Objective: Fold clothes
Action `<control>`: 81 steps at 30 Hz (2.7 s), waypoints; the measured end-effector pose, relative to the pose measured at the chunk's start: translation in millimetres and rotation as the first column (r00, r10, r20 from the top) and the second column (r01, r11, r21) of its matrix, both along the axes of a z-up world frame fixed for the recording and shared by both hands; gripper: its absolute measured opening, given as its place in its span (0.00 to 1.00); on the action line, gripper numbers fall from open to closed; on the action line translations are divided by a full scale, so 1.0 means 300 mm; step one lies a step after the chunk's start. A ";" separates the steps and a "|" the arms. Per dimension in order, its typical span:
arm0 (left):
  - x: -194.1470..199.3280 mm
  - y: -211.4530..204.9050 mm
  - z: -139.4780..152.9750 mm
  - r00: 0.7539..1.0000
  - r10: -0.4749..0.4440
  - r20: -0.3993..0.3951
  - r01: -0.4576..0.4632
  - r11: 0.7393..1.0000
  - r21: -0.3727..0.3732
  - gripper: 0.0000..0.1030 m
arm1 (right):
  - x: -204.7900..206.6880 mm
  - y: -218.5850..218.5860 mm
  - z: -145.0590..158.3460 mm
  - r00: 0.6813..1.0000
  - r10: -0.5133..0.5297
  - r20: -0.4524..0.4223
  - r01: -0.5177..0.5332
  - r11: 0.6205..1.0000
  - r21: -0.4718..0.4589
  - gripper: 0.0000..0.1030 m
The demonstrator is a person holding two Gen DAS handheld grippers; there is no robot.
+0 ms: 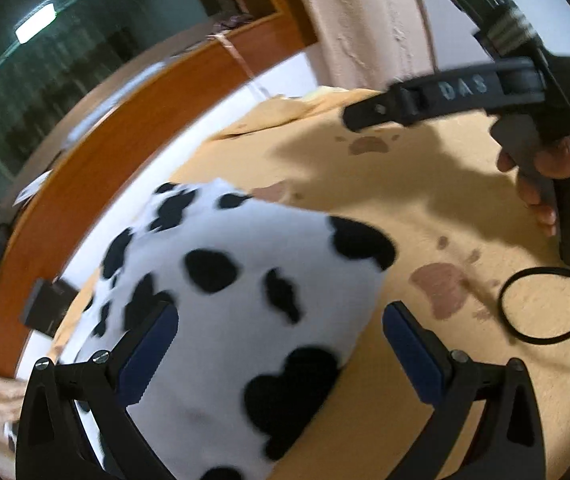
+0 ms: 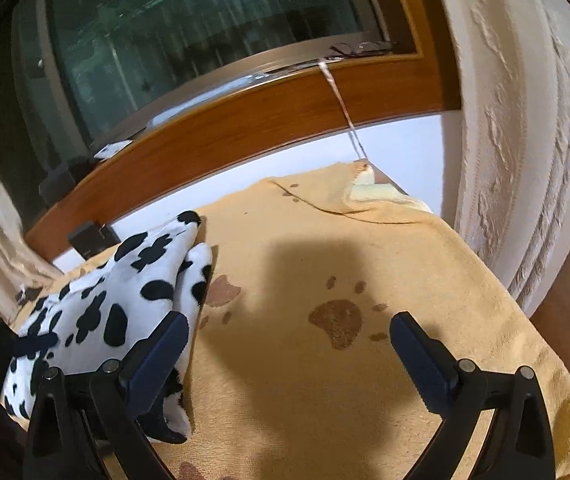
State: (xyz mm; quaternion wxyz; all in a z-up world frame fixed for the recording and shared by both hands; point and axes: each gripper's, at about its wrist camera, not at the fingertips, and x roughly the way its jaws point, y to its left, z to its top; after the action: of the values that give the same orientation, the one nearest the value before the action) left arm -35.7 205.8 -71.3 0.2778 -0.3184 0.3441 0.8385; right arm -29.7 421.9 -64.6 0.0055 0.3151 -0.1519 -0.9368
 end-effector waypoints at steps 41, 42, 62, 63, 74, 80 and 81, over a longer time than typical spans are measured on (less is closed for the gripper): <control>-0.136 -0.196 0.083 0.970 0.065 0.235 -0.167 0.879 0.447 0.13 | 0.006 -0.010 -0.015 0.993 0.116 -0.028 -0.120 0.974 -0.192 1.00; -0.132 -0.211 0.083 0.970 0.069 0.233 -0.172 0.870 0.462 0.13 | 0.005 -0.006 -0.016 0.990 0.136 -0.036 -0.141 0.962 -0.234 1.00; -0.145 -0.366 0.145 0.975 0.006 0.223 -0.144 0.780 0.610 0.12 | -0.445 -0.175 -0.096 0.904 0.375 0.206 -0.186 0.779 -0.599 0.99; -0.145 -0.369 0.146 0.975 0.004 0.223 -0.143 0.778 0.612 0.12 | -0.465 -0.183 -0.109 0.901 0.376 0.214 -0.172 0.765 -0.620 0.99; -0.137 -0.395 0.142 0.976 -0.015 0.219 -0.130 0.763 0.633 0.12 | -0.570 -0.342 -0.104 0.864 0.400 0.306 -0.188 0.820 -0.541 0.43; -0.118 -0.408 0.139 0.975 -0.016 0.221 -0.133 0.757 0.640 0.12 | -0.553 -0.355 -0.088 0.881 0.371 0.295 -0.201 0.856 -0.476 0.28; -0.113 -0.414 0.143 0.976 -0.014 0.218 -0.133 0.753 0.644 0.12 | -0.548 -0.363 -0.071 0.884 0.370 0.285 -0.211 0.861 -0.463 0.28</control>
State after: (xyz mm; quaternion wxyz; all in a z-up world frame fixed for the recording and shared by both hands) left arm -69.7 81.5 -28.4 0.3793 -0.2981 -0.0126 0.8758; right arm -194.0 313.1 -86.0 0.1884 0.4940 -0.2972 -0.7951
